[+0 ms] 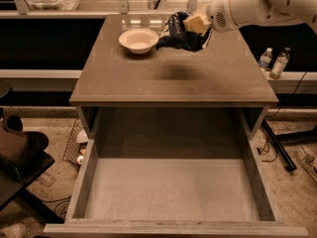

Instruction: Pick blue chip bag from top drawer and place on counter

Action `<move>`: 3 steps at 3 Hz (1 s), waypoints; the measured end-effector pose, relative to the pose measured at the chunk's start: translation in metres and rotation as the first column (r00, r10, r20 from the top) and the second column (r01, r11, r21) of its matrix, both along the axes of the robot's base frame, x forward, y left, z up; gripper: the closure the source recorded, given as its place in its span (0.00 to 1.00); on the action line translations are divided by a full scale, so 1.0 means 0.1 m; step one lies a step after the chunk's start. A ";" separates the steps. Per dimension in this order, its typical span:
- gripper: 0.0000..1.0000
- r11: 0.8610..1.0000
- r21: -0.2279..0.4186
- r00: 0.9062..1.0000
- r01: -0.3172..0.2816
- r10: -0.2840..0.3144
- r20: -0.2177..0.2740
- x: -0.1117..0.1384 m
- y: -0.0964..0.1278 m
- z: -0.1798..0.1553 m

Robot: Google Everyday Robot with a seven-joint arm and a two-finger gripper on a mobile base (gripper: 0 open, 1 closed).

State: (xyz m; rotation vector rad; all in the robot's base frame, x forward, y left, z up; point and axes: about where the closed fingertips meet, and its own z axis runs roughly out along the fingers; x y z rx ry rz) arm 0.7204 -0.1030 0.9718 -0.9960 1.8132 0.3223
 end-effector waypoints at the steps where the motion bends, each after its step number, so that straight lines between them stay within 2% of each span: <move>1: 0.41 1.000 0.000 1.000 -0.003 0.003 -0.002 0.00 0.02 -0.01; 2: 0.18 1.000 0.000 1.000 -0.007 0.007 -0.003 0.00 0.05 -0.02; 3: 0.00 1.000 0.001 1.000 -0.011 0.011 -0.005 0.00 0.07 -0.03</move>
Offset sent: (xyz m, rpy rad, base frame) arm 0.0001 0.0020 -0.0009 0.0002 0.0015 0.0030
